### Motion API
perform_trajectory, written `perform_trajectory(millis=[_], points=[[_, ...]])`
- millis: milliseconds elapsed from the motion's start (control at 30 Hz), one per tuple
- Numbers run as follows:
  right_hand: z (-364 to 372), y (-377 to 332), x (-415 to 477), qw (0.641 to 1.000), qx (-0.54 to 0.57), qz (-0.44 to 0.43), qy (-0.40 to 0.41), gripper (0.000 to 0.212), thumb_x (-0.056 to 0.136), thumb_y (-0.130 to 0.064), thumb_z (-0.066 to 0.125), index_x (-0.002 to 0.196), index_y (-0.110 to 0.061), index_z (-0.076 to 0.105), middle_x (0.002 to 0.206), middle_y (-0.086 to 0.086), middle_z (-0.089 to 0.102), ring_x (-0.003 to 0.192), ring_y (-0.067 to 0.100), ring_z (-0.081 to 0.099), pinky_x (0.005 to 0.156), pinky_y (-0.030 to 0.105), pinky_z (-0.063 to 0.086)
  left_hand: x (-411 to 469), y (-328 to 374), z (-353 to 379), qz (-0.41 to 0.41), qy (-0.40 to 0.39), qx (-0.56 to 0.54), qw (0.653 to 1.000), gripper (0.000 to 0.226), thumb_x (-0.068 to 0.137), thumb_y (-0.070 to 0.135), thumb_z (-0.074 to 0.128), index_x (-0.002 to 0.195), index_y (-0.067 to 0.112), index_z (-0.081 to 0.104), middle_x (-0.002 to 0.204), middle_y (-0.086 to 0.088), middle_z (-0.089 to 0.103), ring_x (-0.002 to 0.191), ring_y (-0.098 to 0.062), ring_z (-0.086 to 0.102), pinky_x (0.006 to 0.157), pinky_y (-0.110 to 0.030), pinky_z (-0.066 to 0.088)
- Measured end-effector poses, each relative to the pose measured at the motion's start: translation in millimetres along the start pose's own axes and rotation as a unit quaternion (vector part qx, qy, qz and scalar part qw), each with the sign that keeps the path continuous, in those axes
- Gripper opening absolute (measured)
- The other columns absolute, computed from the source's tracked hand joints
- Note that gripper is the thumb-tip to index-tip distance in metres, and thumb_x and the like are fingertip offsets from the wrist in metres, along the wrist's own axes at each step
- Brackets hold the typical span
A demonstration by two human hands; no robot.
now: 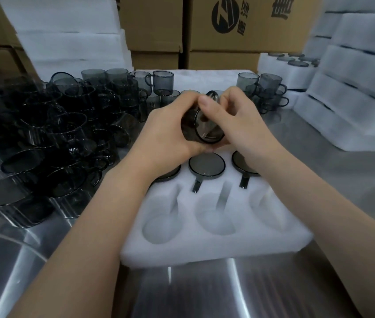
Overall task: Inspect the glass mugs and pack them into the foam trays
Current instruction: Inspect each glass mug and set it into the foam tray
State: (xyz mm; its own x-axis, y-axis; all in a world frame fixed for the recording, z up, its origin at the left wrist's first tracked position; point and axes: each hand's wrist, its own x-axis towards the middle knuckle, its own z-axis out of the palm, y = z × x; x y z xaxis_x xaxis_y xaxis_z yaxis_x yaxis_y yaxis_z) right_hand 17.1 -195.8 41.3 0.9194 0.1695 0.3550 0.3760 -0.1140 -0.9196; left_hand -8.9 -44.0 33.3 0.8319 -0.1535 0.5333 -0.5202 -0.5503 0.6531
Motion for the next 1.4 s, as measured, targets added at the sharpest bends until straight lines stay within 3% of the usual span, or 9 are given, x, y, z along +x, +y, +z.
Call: perform_trajectory(millis=[100, 300, 433, 600, 700, 800, 1000, 1267, 1400], points=[[-1.0, -1.4, 0.8, 0.998, 0.053, 0.040, -0.004, 0.027, 0.099, -0.031, 0.056, 0.080, -0.016, 0.045, 0.087, 0.013, 0.056, 0.071, 0.019, 0.063, 0.047, 0.036, 0.055, -0.3, 0.2, -0.4, 0.010, -0.003, -0.013, 1.000, 0.066, 0.061, 0.018, 0.090, 0.117, 0.029, 0.057, 0.105, 0.016, 0.066, 0.100, 0.002, 0.060, 0.088, -0.016, 0.047], [-9.6, -5.3, 3.8, 0.981, 0.173, 0.079, -0.028, 0.024, 0.104, -0.024, 0.044, 0.093, -0.012, 0.060, 0.084, 0.004, 0.068, 0.055, 0.019, 0.059, 0.062, 0.041, 0.057, -1.6, 0.9, -2.7, 0.004, 0.041, -0.068, 0.997, 0.062, 0.069, 0.031, 0.084, 0.119, 0.033, 0.046, 0.101, 0.033, 0.061, 0.101, 0.010, 0.057, 0.085, -0.006, 0.042], [-11.2, -5.0, 2.0, 0.973, 0.192, 0.085, -0.098, 0.036, 0.104, -0.027, 0.043, 0.132, -0.006, 0.054, 0.117, 0.019, 0.063, 0.081, 0.025, 0.062, 0.069, 0.037, 0.057, -3.0, 2.4, -4.4, 0.007, 0.065, -0.099, 0.993, 0.054, 0.078, 0.042, 0.075, 0.119, 0.031, 0.042, 0.101, 0.037, 0.058, 0.102, 0.006, 0.059, 0.091, -0.016, 0.046], [-12.9, -3.5, -0.5, 0.954, 0.234, 0.071, -0.173, 0.042, 0.102, -0.024, 0.045, 0.140, -0.007, 0.047, 0.124, 0.014, 0.064, 0.103, 0.029, 0.067, 0.082, 0.041, 0.056, -2.0, 0.7, -4.6, 0.001, 0.053, -0.130, 0.990, 0.046, 0.074, 0.050, 0.071, 0.110, 0.038, 0.045, 0.100, 0.032, 0.059, 0.104, -0.003, 0.060, 0.095, -0.032, 0.049], [-15.3, -2.6, 0.1, 0.957, 0.230, 0.071, -0.161, 0.049, 0.092, -0.029, 0.056, 0.135, -0.005, 0.053, 0.127, 0.020, 0.063, 0.108, 0.034, 0.065, 0.081, 0.041, 0.057, -1.2, -1.0, -3.0, -0.007, 0.087, -0.104, 0.991, 0.063, 0.066, 0.046, 0.080, 0.118, 0.031, 0.047, 0.113, 0.020, 0.057, 0.104, 0.001, 0.058, 0.090, -0.019, 0.046], [-13.0, -0.9, -0.2, 0.977, 0.169, 0.049, -0.122, 0.045, 0.085, -0.033, 0.062, 0.120, -0.005, 0.063, 0.107, 0.016, 0.068, 0.086, 0.025, 0.067, 0.065, 0.033, 0.058, -1.6, -0.7, -4.2, -0.002, 0.087, -0.087, 0.992, 0.084, 0.063, 0.033, 0.086, 0.129, 0.039, 0.035, 0.128, 0.008, 0.049, 0.110, -0.008, 0.056, 0.092, -0.024, 0.048], [-13.3, -0.3, 0.5, 0.970, 0.194, 0.010, -0.144, 0.041, 0.093, -0.019, 0.056, 0.130, -0.002, 0.056, 0.118, 0.016, 0.064, 0.102, 0.027, 0.064, 0.073, 0.035, 0.053, 0.2, -0.2, -3.8, 0.024, 0.056, -0.047, 0.997, 0.066, 0.068, 0.016, 0.086, 0.127, 0.025, 0.056, 0.125, 0.006, 0.054, 0.117, -0.002, 0.052, 0.102, -0.024, 0.044], [-9.0, 0.3, -0.1, 0.992, 0.106, 0.030, -0.065, 0.023, 0.077, -0.034, 0.070, 0.091, -0.017, 0.061, 0.079, 0.000, 0.063, 0.051, 0.014, 0.053, 0.038, 0.023, 0.036, -0.8, -1.7, -2.9, 0.010, 0.015, -0.072, 0.997, 0.064, 0.061, 0.010, 0.089, 0.114, 0.023, 0.055, 0.108, 0.015, 0.063, 0.106, -0.002, 0.060, 0.097, -0.027, 0.048], [-9.6, -0.4, 1.7, 0.989, 0.139, 0.036, -0.045, 0.026, 0.093, -0.031, 0.063, 0.072, -0.018, 0.053, 0.057, -0.005, 0.058, 0.040, 0.015, 0.043, 0.034, 0.019, 0.033, -1.4, 1.1, -1.8, 0.025, 0.010, -0.060, 0.998, 0.063, 0.059, 0.020, 0.086, 0.111, 0.030, 0.052, 0.103, 0.017, 0.062, 0.103, -0.007, 0.060, 0.095, -0.033, 0.049]])
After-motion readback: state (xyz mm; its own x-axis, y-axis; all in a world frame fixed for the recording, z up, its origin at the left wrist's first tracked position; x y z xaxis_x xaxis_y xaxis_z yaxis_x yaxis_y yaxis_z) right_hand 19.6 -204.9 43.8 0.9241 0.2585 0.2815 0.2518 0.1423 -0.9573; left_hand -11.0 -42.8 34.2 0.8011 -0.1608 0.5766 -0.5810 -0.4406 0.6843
